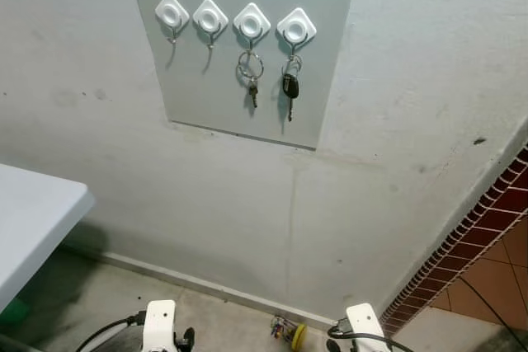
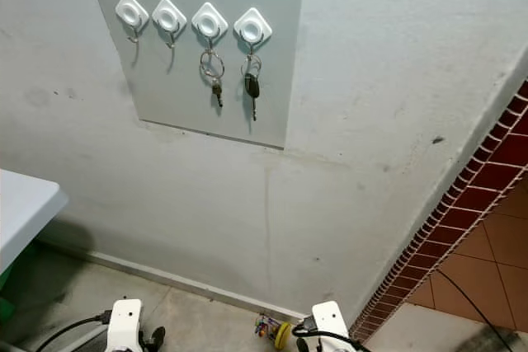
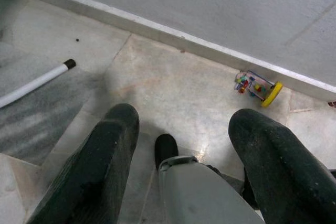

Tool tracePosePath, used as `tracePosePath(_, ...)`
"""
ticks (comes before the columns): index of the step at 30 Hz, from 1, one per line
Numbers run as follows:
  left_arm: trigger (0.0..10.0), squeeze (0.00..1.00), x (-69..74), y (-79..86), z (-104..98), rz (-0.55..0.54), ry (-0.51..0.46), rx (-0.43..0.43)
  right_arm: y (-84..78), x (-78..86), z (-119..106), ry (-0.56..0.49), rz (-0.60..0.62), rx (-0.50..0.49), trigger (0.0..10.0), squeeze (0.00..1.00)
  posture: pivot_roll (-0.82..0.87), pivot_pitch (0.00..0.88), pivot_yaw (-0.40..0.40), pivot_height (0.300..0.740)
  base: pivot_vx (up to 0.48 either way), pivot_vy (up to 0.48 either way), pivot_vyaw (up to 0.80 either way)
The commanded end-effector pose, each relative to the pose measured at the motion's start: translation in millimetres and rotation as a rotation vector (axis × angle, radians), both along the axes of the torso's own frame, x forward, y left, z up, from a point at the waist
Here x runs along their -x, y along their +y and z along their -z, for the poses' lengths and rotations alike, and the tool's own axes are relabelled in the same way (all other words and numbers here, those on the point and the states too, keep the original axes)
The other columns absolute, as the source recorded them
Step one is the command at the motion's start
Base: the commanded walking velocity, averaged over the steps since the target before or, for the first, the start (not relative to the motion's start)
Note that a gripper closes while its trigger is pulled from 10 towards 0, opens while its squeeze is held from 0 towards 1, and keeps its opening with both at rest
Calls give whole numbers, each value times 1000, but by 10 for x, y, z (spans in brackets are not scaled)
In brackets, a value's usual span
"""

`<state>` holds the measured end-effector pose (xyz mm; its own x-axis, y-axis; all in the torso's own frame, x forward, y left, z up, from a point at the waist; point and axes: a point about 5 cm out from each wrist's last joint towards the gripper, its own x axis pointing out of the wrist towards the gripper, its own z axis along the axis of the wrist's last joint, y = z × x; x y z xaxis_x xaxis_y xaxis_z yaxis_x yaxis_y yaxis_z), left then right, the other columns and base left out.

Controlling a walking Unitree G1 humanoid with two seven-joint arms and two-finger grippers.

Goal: Hang keys on a hook

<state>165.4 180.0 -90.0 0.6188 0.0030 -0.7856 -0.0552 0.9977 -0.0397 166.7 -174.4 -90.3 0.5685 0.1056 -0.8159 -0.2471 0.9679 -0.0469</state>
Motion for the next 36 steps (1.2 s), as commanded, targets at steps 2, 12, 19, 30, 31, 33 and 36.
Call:
tracePosePath(2,10000,0,20,32,7,-2,10,-14,37,9,8,11,-11,-9,10000,0,-102,0,2,740,0,0,738)
tracePosePath(12,10000,0,11,41,2,8,9,-20,39,-5,3,9,-20,-3,10000,0,-106,0,-1,740,0,0,800)
tracePosePath(19,10000,0,6,12,4,22,11,-18,42,-3,5,11,-35,2,10000,0,-103,0,-5,740,0,0,800)
tracePosePath(30,10000,0,55,33,22,20,24,-25,66,-6,6,16,-64,6,10000,0,-81,0,-15,740,0,0,800)
tracePosePath(31,10000,0,64,40,26,19,27,-28,69,-8,5,16,-67,6,10000,0,-76,0,-17,740,0,0,800)
tracePosePath(33,10000,0,76,50,30,15,33,-32,71,-9,5,17,-71,8,10000,0,-76,0,-17,740,0,0,800)
tracePosePath(36,10000,0,82,57,32,19,36,-36,76,-12,4,16,-78,9,10000,0,-76,0,-17,740,0,0,800)
